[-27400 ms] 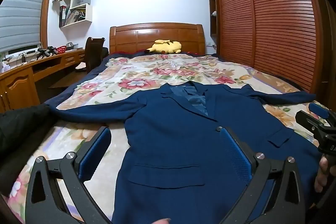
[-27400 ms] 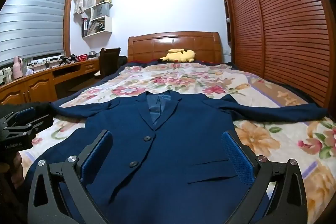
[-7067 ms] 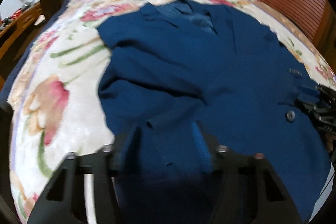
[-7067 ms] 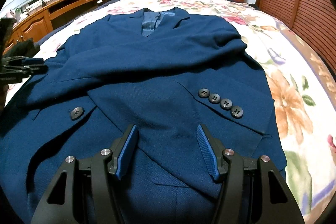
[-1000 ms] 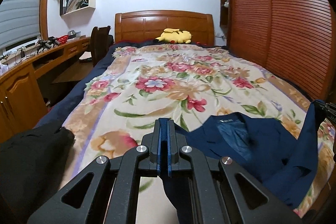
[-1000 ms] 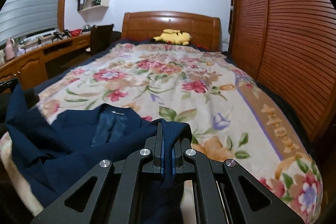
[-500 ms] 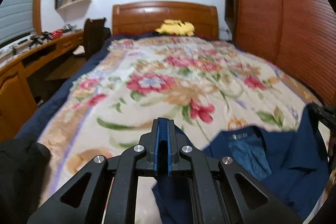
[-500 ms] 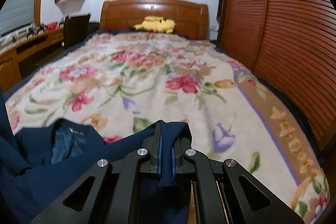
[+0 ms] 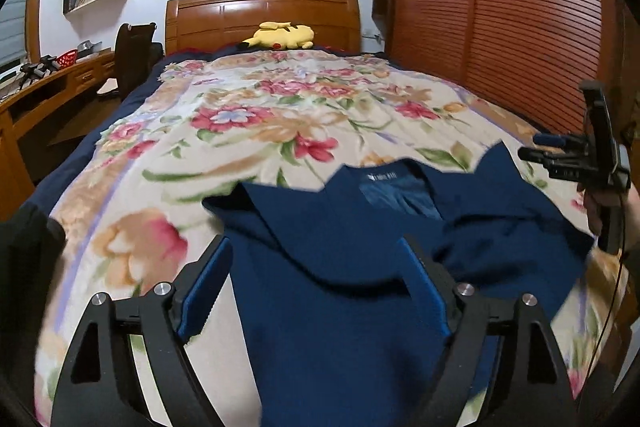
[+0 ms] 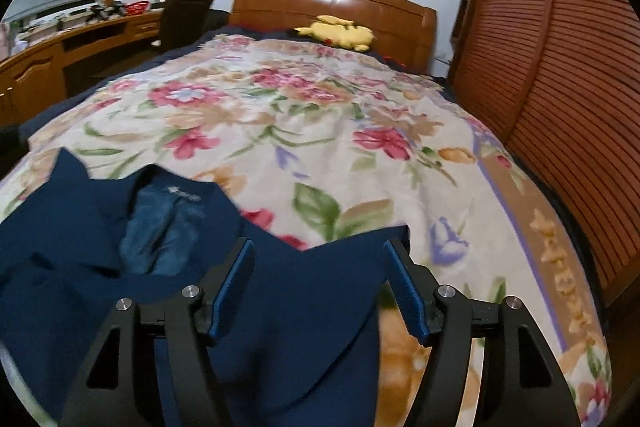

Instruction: Fold large clothes

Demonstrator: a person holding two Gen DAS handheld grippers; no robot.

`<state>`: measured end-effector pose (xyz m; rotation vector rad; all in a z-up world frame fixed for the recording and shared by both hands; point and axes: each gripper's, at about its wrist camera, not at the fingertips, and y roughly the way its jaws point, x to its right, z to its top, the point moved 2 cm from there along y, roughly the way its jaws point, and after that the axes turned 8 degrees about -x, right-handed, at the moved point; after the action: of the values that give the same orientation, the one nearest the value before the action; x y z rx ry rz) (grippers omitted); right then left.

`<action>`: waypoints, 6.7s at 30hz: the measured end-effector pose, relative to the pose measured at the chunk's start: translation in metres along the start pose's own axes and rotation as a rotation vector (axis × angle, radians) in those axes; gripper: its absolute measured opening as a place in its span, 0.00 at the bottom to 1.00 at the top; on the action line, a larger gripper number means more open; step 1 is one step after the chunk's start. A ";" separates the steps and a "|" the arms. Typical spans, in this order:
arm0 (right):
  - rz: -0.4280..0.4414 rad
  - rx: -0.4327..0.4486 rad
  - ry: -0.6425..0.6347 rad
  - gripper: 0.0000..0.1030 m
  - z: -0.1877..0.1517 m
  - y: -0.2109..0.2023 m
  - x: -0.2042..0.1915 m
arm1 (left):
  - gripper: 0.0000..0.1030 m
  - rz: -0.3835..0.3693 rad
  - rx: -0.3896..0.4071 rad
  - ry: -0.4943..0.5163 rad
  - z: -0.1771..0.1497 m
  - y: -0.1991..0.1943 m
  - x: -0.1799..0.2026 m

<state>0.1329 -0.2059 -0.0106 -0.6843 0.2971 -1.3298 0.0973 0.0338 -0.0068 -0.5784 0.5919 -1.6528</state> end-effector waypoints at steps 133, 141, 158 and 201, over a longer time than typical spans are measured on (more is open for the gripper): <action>0.282 -0.160 -0.521 0.04 0.039 0.035 -0.203 | 0.82 0.025 -0.027 0.028 -0.045 0.002 -0.024; 0.110 -0.074 -0.394 0.04 0.096 0.067 -0.181 | 0.82 0.024 -0.028 0.009 -0.046 0.002 -0.034; 0.027 -0.130 -0.139 0.64 0.097 0.101 -0.085 | 0.82 0.024 -0.040 0.050 -0.045 0.009 -0.020; -0.222 -0.238 0.165 0.55 0.043 0.116 0.076 | 0.82 0.042 -0.103 0.034 -0.050 0.027 -0.023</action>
<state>0.2670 -0.2569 -0.0343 -0.8259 0.5310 -1.5825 0.0871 0.0557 -0.0628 -0.6098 0.7125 -1.6019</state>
